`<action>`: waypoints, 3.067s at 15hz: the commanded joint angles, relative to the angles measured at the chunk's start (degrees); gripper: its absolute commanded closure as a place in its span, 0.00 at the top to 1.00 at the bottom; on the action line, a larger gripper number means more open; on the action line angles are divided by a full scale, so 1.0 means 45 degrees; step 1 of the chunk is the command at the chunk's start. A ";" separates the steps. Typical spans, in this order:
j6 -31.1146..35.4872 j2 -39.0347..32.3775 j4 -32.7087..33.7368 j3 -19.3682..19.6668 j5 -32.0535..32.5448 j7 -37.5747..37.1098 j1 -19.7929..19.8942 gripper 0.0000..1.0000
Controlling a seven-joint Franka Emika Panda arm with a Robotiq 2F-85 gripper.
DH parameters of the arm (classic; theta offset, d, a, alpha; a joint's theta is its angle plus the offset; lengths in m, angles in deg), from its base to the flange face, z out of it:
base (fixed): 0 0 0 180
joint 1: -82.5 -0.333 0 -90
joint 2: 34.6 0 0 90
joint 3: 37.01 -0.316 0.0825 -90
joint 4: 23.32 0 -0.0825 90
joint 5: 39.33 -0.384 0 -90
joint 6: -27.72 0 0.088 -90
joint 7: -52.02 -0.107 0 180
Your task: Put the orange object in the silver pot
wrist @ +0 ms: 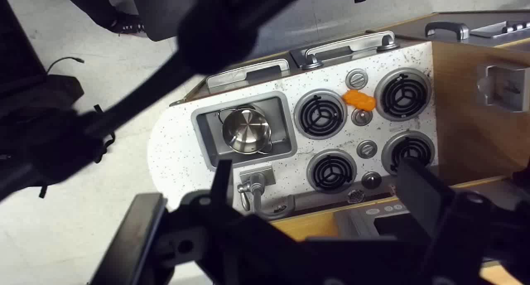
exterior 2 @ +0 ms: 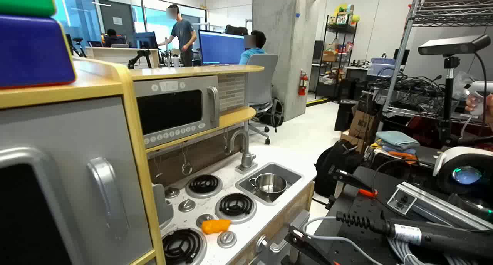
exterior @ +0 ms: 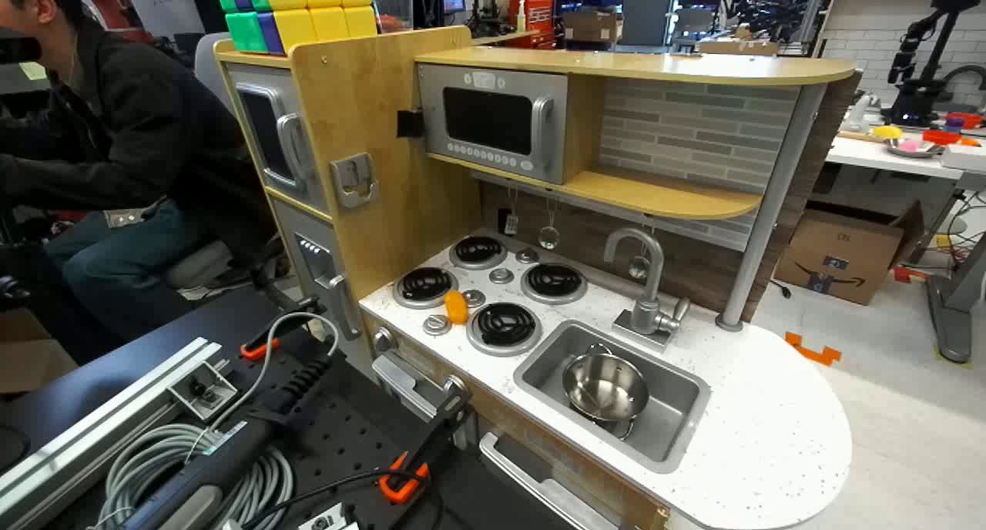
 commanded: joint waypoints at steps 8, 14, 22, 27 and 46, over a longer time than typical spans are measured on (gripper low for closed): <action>0.0334 -0.0366 -0.0178 -0.0120 0.0365 -0.0308 -0.0159 1.00; 0.3070 -0.2960 -0.1792 -0.1137 0.2273 -0.1073 -0.0717 1.00; 0.4763 -0.7285 -0.1375 -0.1091 0.5838 -0.3996 -0.1865 1.00; 0.4696 -0.7231 -0.1674 -0.0833 0.5345 -0.3697 -0.2130 1.00; 0.8771 -1.1773 -0.0190 0.0436 0.6820 -0.7949 -0.4633 1.00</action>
